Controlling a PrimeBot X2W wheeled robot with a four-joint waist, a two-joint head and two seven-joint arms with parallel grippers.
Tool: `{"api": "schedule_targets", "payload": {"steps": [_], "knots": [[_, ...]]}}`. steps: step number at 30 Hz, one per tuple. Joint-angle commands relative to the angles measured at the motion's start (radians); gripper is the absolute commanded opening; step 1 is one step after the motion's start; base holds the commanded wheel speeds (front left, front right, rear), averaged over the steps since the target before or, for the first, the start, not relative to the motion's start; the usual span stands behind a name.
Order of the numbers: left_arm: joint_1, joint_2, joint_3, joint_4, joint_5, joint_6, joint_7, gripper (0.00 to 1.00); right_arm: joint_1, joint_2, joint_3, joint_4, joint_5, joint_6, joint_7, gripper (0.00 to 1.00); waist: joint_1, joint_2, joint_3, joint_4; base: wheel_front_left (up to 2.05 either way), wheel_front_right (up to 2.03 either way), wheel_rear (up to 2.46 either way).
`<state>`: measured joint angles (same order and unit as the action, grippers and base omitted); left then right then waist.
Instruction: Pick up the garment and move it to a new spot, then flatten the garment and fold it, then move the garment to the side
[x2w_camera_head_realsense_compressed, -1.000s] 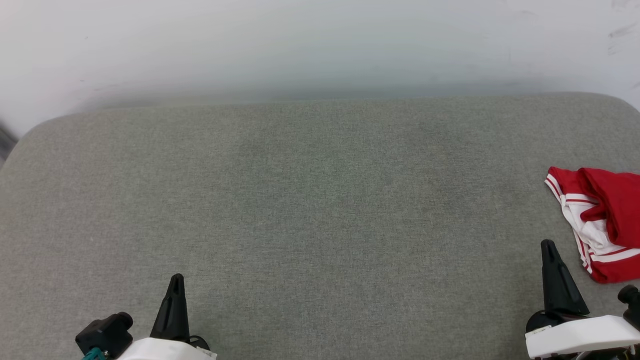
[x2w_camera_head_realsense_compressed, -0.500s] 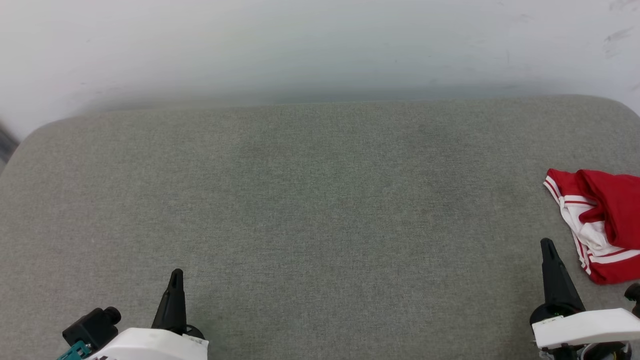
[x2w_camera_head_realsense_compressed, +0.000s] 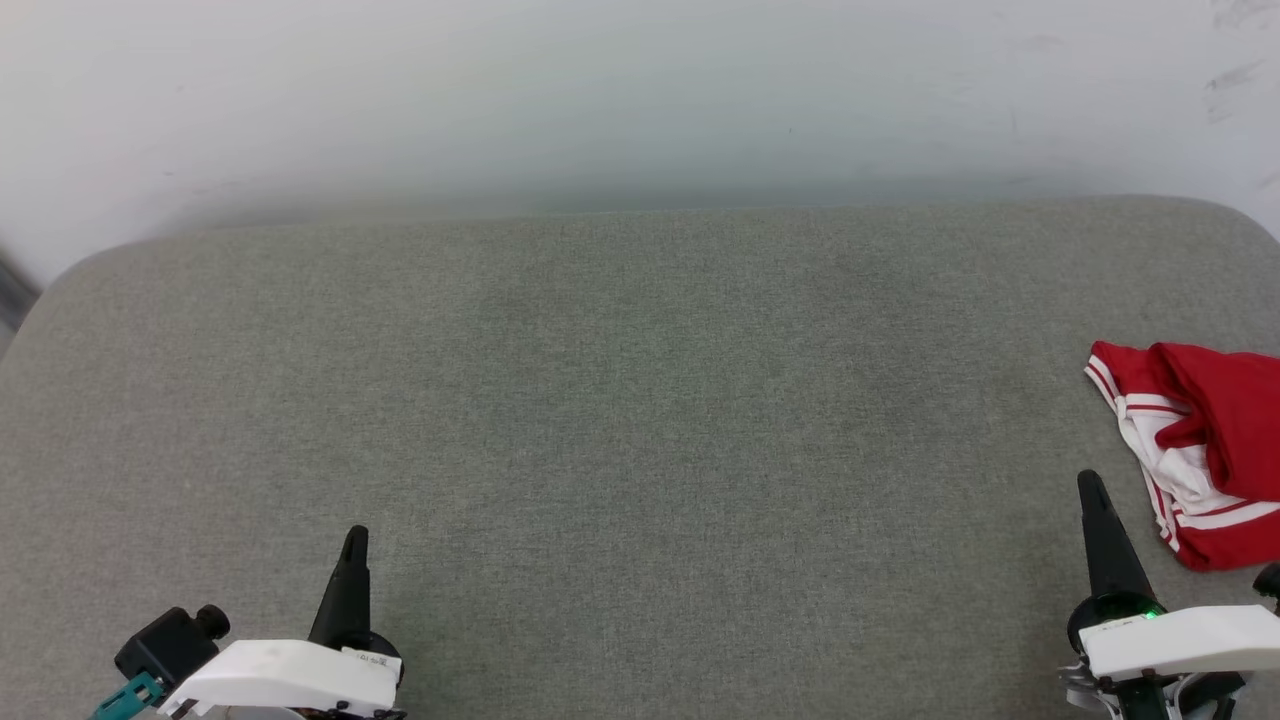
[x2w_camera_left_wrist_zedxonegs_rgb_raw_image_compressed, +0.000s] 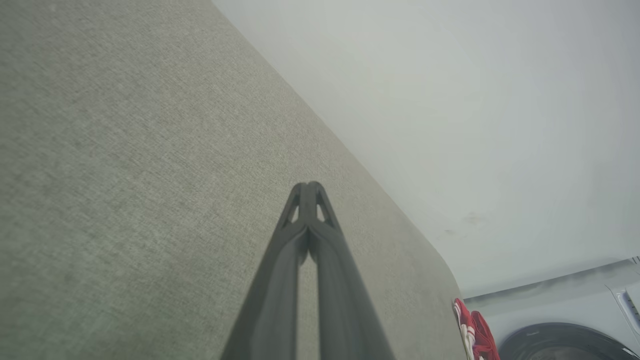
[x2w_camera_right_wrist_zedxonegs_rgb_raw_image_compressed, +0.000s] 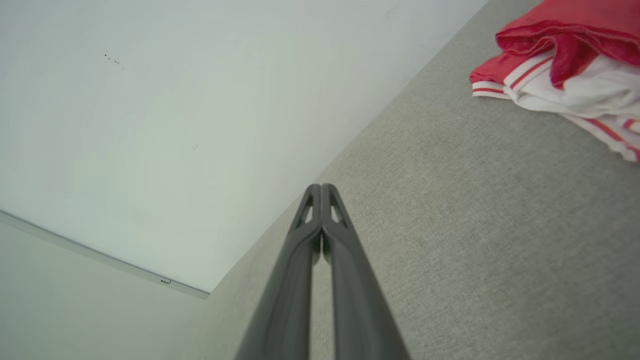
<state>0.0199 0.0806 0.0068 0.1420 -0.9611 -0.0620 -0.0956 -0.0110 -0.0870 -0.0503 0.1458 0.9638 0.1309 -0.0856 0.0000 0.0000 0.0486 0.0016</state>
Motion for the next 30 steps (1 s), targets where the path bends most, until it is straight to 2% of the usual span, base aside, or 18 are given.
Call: {"api": "schedule_targets", "payload": {"steps": [1, 30], "knots": [[-0.022, 0.006, 0.005, -0.003, -0.035, -0.009, 0.007, 0.00, -0.025, -0.006, -0.002, -0.003, 0.037, 0.000, 0.008, 0.00, 0.0000, 0.0000, -0.001, 0.000, 0.00, 0.00, 0.00], [-0.074, 0.007, 0.030, 0.045, -0.339, -0.037, 0.084, 0.00, -0.061, 0.003, -0.015, 0.043, 0.333, 0.000, 0.084, 0.00, 0.0000, 0.0000, -0.018, -0.001, 0.00, 0.00, 0.00]]}}
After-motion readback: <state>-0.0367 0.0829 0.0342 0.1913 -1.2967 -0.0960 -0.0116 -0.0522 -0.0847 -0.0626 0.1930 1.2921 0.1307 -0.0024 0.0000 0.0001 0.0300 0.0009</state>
